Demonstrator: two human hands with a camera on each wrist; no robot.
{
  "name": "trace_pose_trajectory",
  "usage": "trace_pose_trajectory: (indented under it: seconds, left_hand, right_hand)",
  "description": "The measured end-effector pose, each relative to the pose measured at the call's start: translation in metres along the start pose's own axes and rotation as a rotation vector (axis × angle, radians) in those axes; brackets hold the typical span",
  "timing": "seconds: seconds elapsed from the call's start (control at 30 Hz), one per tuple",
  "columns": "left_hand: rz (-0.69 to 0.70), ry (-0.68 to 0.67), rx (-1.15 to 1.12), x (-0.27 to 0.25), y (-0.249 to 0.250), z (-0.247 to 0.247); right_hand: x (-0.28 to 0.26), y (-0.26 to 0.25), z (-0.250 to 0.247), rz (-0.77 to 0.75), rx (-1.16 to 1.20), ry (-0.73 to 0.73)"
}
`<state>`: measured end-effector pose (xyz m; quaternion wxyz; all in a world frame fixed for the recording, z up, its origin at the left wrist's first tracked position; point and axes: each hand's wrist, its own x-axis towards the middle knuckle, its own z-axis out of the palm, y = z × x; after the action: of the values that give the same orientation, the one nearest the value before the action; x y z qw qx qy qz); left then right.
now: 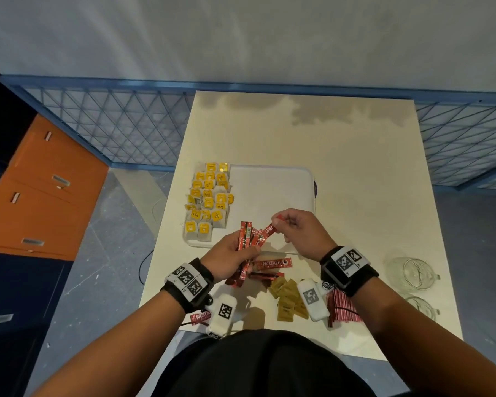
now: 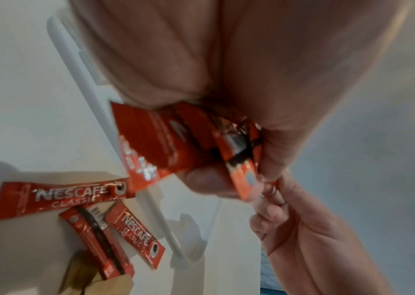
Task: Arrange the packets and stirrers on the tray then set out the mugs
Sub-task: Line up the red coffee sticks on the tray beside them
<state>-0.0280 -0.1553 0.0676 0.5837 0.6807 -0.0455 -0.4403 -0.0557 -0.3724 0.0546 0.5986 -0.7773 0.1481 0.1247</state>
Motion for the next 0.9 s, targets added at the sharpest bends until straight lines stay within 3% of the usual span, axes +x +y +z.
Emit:
trace_pose_trajectory:
  seconds: [0.3,0.5,0.9]
  left_hand:
    - [0.030,0.218,-0.204,0.008,-0.004,-0.015]
    - [0.018,0.245,-0.289,0.021,-0.002,-0.040]
    - [-0.057,0.258,-0.393,0.055,0.019,-0.112]
  right_hand:
    - [-0.005,-0.001,-0.010,0.004,-0.007,-0.001]
    - [0.012,-0.007,0.001,0.026,0.063,0.088]
    - [0.130,-0.008,0.023,0.137,0.037,0.303]
